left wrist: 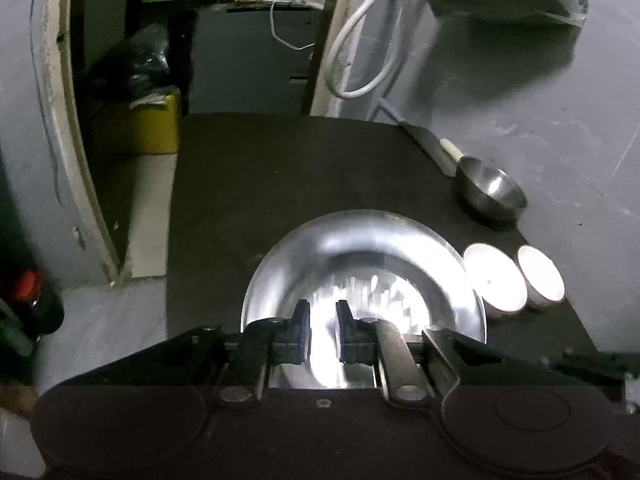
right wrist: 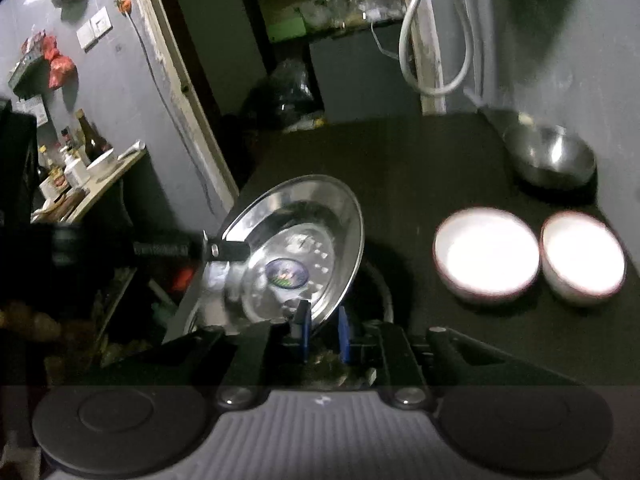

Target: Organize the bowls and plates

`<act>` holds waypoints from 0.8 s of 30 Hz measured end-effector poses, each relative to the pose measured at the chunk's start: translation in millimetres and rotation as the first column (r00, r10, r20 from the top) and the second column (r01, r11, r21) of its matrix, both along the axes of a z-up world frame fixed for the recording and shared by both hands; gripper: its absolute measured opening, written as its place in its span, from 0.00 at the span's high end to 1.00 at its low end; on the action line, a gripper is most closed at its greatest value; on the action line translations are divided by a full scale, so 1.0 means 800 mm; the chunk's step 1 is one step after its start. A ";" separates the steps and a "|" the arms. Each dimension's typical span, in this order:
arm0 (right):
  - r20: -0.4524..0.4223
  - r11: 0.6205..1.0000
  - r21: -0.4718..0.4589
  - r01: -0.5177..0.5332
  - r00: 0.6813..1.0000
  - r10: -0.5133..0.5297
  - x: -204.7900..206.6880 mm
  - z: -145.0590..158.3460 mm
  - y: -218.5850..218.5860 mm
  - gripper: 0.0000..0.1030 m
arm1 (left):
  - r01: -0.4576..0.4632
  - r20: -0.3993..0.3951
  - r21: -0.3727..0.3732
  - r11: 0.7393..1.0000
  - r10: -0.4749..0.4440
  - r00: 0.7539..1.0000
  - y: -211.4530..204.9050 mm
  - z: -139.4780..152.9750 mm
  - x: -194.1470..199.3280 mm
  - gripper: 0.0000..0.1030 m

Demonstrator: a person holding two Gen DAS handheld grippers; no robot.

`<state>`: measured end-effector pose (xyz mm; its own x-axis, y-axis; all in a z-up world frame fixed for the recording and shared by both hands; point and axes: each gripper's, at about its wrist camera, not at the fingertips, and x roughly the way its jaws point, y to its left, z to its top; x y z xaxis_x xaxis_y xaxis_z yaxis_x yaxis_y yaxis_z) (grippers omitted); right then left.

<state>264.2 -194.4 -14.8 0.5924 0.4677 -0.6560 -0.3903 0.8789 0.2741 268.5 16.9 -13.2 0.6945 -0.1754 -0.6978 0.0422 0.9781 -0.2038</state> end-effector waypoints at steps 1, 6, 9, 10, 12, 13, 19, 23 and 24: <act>-0.020 1.000 0.003 0.002 1.000 -0.002 -0.003 -0.004 -0.002 0.84 | 0.001 -0.006 0.008 1.000 -0.001 1.000 0.001 -0.002 -0.005 0.87; -0.055 1.000 -0.015 0.016 0.998 -0.017 -0.012 -0.013 -0.009 0.83 | 0.000 -0.037 0.024 1.000 0.001 0.999 0.008 -0.010 -0.018 0.87; -0.035 0.999 -0.032 0.015 0.999 -0.016 -0.017 -0.007 -0.010 0.78 | -0.006 -0.030 0.021 1.000 0.007 1.000 0.011 -0.007 -0.024 0.80; -0.031 0.999 -0.036 0.015 0.999 -0.016 -0.019 -0.006 -0.010 0.72 | -0.009 -0.025 0.022 1.000 0.009 1.000 0.009 -0.005 -0.024 0.75; -0.024 0.999 -0.040 0.022 0.999 -0.023 -0.021 -0.005 -0.011 0.65 | -0.014 -0.011 0.028 1.000 0.015 1.000 0.008 -0.002 -0.027 0.67; -0.022 0.999 -0.038 0.024 0.999 -0.025 -0.022 -0.005 -0.012 0.63 | -0.017 -0.006 0.032 0.999 0.017 1.000 0.007 0.000 -0.029 0.63; 0.003 0.999 -0.030 0.031 1.000 -0.031 -0.024 0.004 -0.024 0.43 | -0.060 0.050 0.055 0.997 0.057 0.997 0.002 0.019 -0.041 0.31; 0.016 1.000 -0.014 0.028 0.999 -0.028 -0.026 0.010 -0.035 0.28 | -0.101 0.079 0.083 0.991 0.095 0.992 -0.005 0.033 -0.051 0.17; 0.021 1.000 -0.008 0.027 0.999 -0.026 -0.027 0.013 -0.038 0.26 | -0.112 0.088 0.088 0.990 0.104 0.991 -0.007 0.037 -0.054 0.15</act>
<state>242.3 -224.7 -4.2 0.6183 0.4462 -0.6470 -0.3726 0.8912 0.2586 225.5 11.6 16.5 0.7617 -0.0338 -0.6470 -0.0516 0.9923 -0.1125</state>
